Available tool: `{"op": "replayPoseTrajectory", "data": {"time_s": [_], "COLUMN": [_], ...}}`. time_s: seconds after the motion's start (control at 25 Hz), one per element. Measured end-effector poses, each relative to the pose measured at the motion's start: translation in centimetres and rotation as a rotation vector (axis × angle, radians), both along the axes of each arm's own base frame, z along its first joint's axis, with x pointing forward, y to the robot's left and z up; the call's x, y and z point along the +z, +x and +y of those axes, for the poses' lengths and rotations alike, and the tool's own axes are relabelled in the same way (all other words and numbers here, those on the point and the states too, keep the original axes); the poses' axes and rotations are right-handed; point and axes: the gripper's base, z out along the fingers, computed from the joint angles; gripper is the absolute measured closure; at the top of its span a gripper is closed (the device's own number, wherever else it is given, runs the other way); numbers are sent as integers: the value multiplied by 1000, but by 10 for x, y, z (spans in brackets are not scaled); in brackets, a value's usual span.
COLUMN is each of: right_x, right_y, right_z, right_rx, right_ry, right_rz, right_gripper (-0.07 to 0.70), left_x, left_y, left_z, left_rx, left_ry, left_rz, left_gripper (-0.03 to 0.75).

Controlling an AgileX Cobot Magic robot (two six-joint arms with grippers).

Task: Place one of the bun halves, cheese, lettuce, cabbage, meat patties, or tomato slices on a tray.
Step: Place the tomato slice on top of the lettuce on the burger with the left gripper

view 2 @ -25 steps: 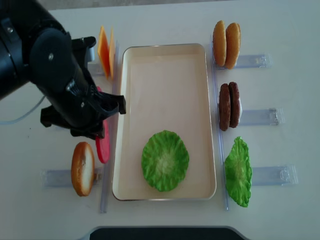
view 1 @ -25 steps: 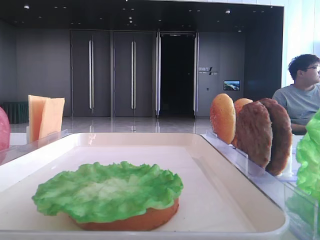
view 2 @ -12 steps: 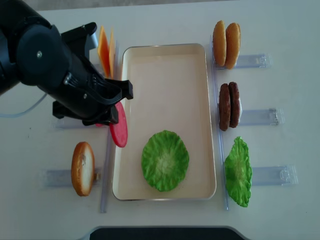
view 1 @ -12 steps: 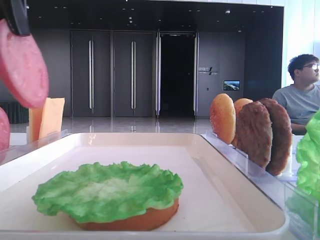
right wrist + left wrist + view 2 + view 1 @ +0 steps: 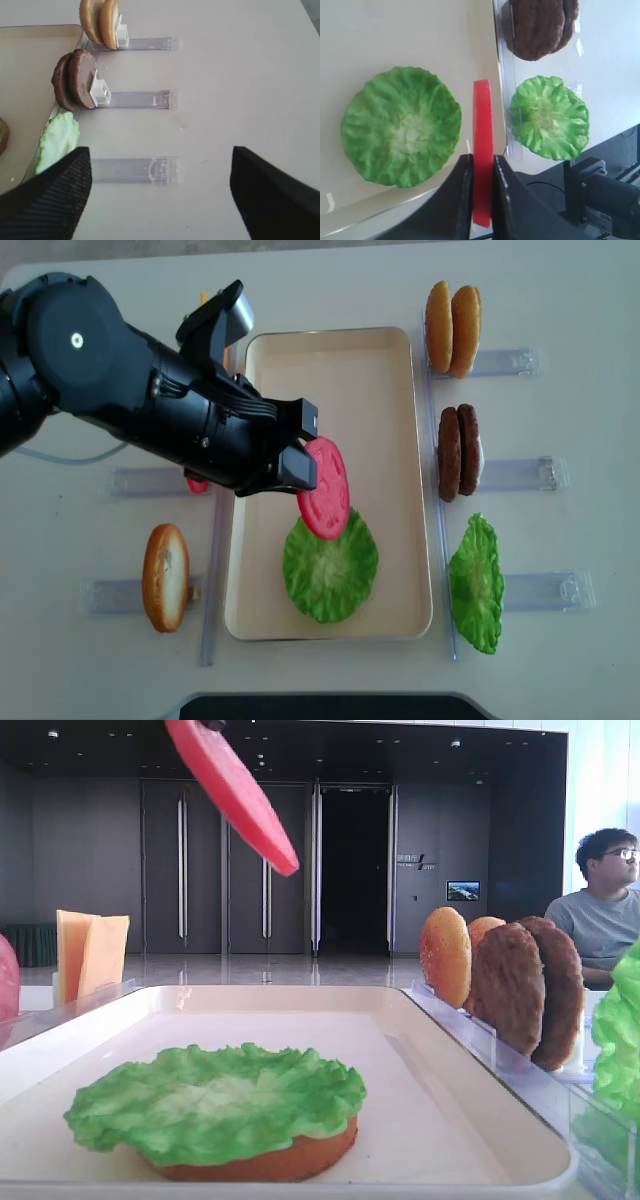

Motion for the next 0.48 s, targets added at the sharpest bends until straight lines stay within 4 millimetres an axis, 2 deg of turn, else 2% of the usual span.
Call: {"op": "replayPoseTrajectory", "data": {"time_s": [0.32,0.48], "right_x": [0,0], "right_y": [0,0], "right_z": [0,0], "right_rx": [0,0], "right_ry": [0,0], "right_rz": [0,0], "right_gripper": [89,89], "left_x": [8,-4], "left_y": [-8,-20], "left_z": [2,11], "left_rx": [-12,-1], "left_ry": [-53,-45], "left_rz": [-19,11], "left_gripper": [652,652]}}
